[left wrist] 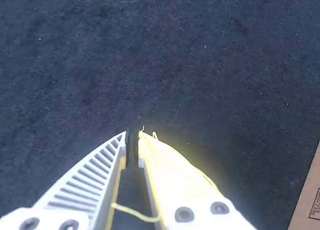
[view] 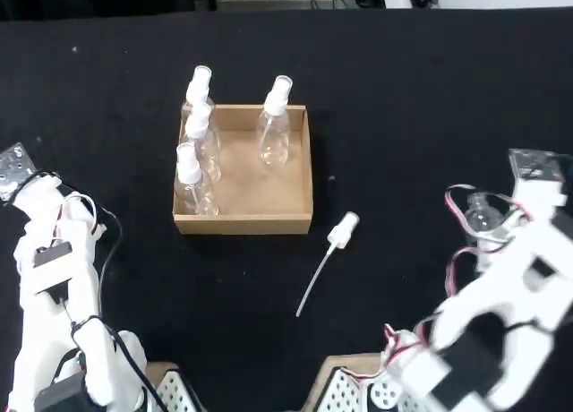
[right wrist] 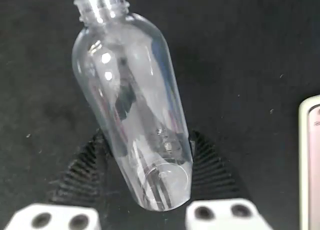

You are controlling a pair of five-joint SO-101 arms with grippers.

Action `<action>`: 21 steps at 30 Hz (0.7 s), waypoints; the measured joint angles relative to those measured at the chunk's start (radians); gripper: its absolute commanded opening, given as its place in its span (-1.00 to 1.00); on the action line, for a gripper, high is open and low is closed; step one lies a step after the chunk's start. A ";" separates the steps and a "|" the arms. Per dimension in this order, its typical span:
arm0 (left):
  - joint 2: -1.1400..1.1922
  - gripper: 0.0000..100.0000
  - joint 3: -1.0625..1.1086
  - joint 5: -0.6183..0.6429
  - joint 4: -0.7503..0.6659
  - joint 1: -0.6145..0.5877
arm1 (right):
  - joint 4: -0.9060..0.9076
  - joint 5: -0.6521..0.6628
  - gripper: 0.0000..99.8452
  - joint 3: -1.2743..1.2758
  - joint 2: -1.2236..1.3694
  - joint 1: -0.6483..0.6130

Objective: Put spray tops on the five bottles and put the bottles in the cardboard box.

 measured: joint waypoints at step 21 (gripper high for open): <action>0.000 -0.93 0.000 0.000 0.000 0.005 | 0.480 0.264 -0.23 -0.529 0.381 -0.140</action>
